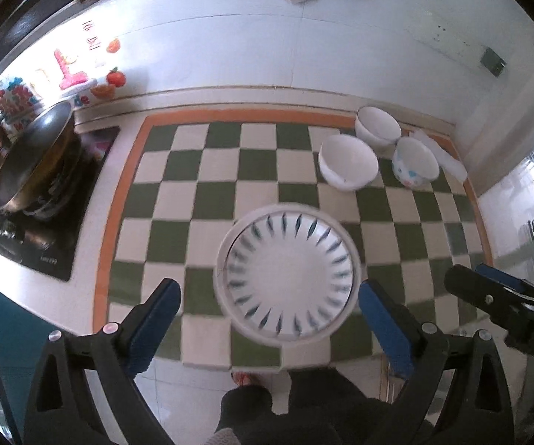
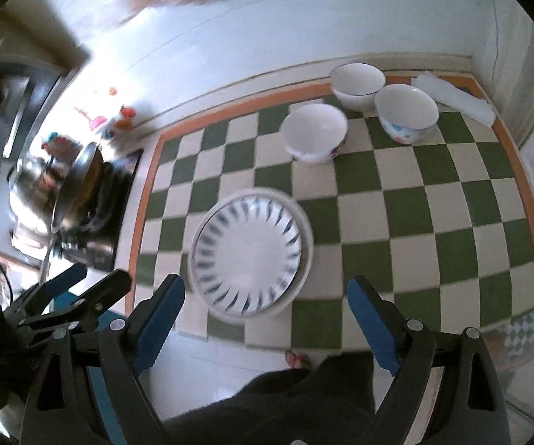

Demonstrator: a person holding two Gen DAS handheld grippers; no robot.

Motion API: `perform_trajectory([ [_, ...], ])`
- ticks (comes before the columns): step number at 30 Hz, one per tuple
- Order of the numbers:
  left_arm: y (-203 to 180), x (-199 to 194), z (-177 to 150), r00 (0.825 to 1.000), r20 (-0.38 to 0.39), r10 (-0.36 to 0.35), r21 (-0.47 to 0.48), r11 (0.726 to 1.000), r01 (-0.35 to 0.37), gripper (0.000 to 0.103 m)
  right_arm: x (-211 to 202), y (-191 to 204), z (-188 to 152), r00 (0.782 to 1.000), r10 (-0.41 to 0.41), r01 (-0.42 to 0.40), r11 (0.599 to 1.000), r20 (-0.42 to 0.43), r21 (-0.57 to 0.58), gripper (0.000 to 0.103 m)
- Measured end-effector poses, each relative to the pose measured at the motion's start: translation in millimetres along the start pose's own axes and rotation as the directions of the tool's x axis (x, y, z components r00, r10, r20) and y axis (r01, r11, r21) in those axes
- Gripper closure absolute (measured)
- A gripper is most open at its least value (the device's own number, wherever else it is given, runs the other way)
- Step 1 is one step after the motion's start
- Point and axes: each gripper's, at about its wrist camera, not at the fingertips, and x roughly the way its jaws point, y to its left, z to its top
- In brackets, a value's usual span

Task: Organize plates and bowls
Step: 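Grasp the plain white bowl rim with the left tool while the right tool grasps the red-flower bowl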

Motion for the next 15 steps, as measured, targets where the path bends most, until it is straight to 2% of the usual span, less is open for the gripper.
perform_trajectory([
  [5,-28,55,64,1.000,-0.021,0.018,-0.008,1.000,-0.019,0.005,40,-56,68,1.000,-0.009,0.010,0.999,-0.015,0.046,0.011],
  [8,-37,98,95,0.997,-0.077,-0.001,-0.035,0.999,-0.001,0.005,73,-85,110,0.999,0.011,-0.008,0.998,-0.044,0.067,0.011],
  [9,-39,120,107,0.993,-0.111,-0.029,-0.055,0.998,0.023,0.005,84,-92,121,0.998,0.005,-0.001,0.998,-0.057,0.067,0.012],
  [13,-43,175,136,0.984,-0.178,-0.020,-0.086,0.996,0.005,0.005,139,-119,170,0.992,0.019,-0.009,0.997,-0.128,0.079,0.017],
  [15,-42,206,150,0.973,-0.230,-0.030,-0.119,0.993,0.002,0.014,160,-125,184,0.988,0.025,-0.013,0.997,-0.155,0.079,0.023],
])
